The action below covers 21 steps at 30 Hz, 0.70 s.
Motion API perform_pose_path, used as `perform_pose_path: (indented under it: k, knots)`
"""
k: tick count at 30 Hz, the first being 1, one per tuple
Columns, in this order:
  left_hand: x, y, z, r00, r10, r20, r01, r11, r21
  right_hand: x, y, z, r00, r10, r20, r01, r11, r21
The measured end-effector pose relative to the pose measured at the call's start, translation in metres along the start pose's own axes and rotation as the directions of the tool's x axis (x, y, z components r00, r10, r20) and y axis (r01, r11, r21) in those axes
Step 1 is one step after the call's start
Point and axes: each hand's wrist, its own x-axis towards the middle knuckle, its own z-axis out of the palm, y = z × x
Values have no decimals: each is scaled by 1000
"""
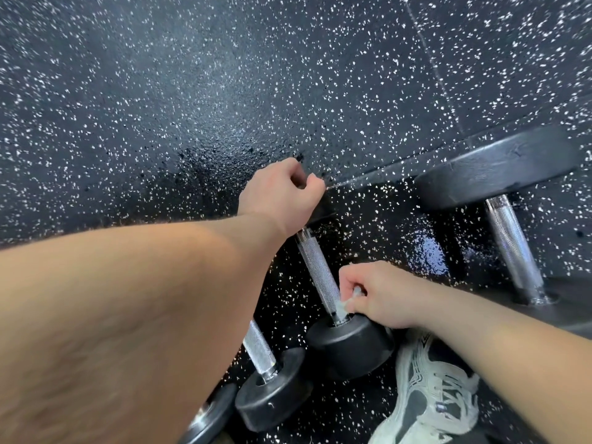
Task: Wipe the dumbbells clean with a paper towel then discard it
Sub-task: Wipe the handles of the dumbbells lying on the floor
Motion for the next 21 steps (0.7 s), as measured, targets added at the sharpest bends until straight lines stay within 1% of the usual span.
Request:
perform_pose_path:
  k: [2,3,4,6,7,9,11,13,16,18,19,21]
  knots:
    - [0,-1,0,1000,-1,3,1,1000,1,2,-2,-3,1000,0,29,1,1000,-30]
    - [0,-1,0,1000,-2,3,2,1000,1,2,-3,-5,1000,11,17,-10,1000,-10]
    - [0,-1,0,1000,-3,1,3,1000,0,4,-5,-8,999,31,-22,-30,998,52]
    - [0,-1,0,1000,-3,-2,3,1000,-6,11,-6,-10,985,109,-130,-71,961,269]
    - [0,-1,0,1000,-1,-3,1,1000,-6,16,-7,-11,973,154,-169,-79,919,386]
    - [0,-1,0,1000,3,-4,-3,1000,-4,26,-14,-10,961,209,-179,-64,802,594]
    - [0,-2,1,1000,2,-7,-2,1000,0,35,-25,-10,957,235,-168,-49,705,708]
    - [0,-3,0,1000,4,-10,-4,1000,0,46,-33,-7,936,279,-217,-17,649,761]
    - [1,-3,0,1000,8,-11,-8,1000,-7,56,-41,-3,889,350,-296,24,610,792]
    - [1,-4,1,1000,13,-12,-13,1000,-11,56,-44,3,888,361,-284,26,578,815]
    - [1,-5,1,1000,16,-13,-16,1000,-13,54,-44,7,895,358,-267,14,574,819]
    - [0,-7,1,1000,19,-10,-19,1000,-21,50,-42,13,899,360,-251,-26,615,788]
